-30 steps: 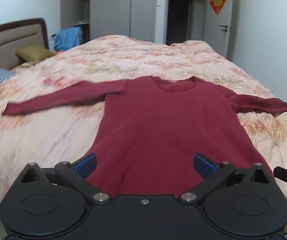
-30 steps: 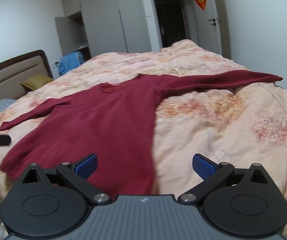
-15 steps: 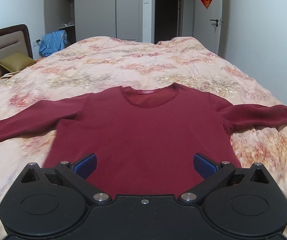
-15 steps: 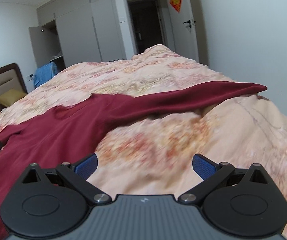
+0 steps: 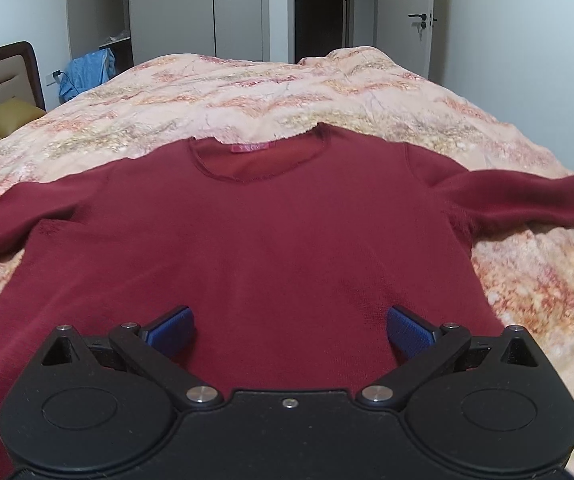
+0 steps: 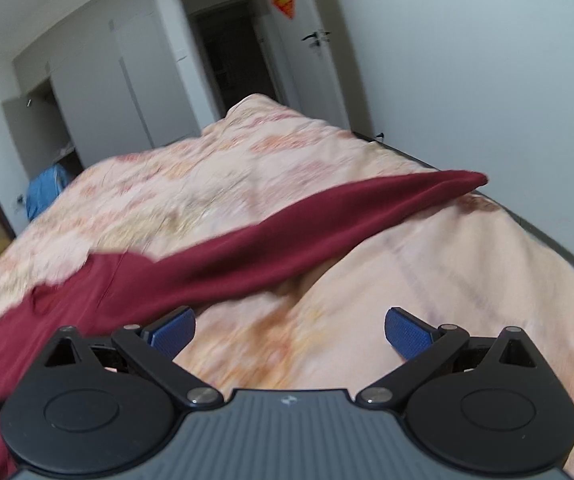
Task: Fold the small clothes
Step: 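Reach the right gripper to the sweater sleeve cuff and grasp it, then lift the sleeve with the right gripper, fold it across the sweater body, release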
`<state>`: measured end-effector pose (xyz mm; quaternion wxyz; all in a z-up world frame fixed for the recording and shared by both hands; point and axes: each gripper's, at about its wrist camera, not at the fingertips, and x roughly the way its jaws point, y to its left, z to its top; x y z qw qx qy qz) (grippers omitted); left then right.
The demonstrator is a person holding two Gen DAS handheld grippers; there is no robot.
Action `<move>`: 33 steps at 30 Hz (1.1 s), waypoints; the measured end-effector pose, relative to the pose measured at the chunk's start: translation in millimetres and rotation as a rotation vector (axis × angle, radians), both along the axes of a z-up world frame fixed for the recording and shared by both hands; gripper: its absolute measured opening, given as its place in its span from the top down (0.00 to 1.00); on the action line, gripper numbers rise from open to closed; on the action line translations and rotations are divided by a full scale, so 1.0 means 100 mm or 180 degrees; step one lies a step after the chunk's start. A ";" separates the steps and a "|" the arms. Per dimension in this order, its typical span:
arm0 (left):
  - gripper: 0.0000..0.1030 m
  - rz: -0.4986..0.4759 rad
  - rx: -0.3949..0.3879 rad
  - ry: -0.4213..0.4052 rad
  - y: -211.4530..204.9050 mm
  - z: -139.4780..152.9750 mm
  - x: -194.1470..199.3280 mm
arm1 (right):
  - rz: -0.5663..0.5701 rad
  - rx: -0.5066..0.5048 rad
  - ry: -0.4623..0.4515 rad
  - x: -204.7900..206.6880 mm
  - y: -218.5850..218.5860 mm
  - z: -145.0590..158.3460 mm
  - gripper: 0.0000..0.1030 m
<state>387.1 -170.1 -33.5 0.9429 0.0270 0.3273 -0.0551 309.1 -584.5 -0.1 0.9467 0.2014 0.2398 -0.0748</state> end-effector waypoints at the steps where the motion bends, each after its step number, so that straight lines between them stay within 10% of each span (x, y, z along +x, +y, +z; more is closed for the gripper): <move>1: 0.01 0.0001 -0.0004 -0.0005 0.00 -0.02 0.00 | -0.0039 0.0047 -0.0011 0.06 -0.11 0.01 0.00; 12: 0.01 -0.0003 -0.0039 0.0019 0.00 -0.04 0.03 | -0.1089 0.0880 0.0041 0.69 -1.18 -0.13 0.09; 19: 0.01 0.0010 -0.0042 0.0024 -0.01 -0.03 0.03 | -0.1559 0.1073 0.0026 0.94 -1.45 -0.30 0.57; 24: 0.01 -0.0018 -0.0078 0.0030 0.00 0.01 0.01 | -0.1592 0.0592 0.0014 0.90 -1.30 -0.16 0.90; 33: 0.01 -0.0076 -0.0089 0.0018 -0.02 0.10 -0.01 | -0.1715 0.0922 0.0322 0.45 -1.37 -0.28 0.92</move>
